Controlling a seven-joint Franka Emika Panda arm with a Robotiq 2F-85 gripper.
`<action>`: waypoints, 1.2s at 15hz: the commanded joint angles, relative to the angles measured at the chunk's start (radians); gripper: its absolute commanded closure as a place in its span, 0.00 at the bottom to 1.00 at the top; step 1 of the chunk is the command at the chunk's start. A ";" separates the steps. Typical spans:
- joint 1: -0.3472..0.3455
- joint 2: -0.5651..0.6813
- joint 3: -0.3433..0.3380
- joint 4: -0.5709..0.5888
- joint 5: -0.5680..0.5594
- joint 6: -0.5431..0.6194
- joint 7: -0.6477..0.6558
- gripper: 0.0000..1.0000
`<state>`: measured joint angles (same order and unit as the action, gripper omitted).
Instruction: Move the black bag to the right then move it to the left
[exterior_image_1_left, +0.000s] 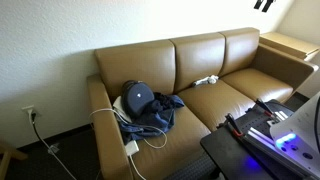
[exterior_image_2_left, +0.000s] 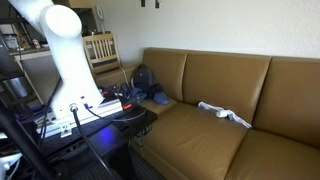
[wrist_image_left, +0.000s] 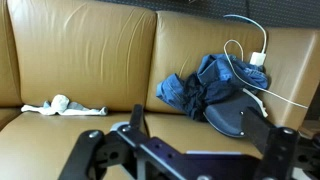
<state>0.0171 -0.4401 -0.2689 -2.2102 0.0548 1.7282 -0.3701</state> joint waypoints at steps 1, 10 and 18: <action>-0.031 0.004 0.025 0.002 0.011 -0.002 -0.010 0.00; 0.125 0.261 0.264 0.003 0.235 0.056 0.064 0.00; 0.159 0.334 0.366 0.041 0.197 0.072 0.112 0.00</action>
<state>0.1958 -0.1374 0.0861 -2.1743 0.2570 1.8036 -0.2725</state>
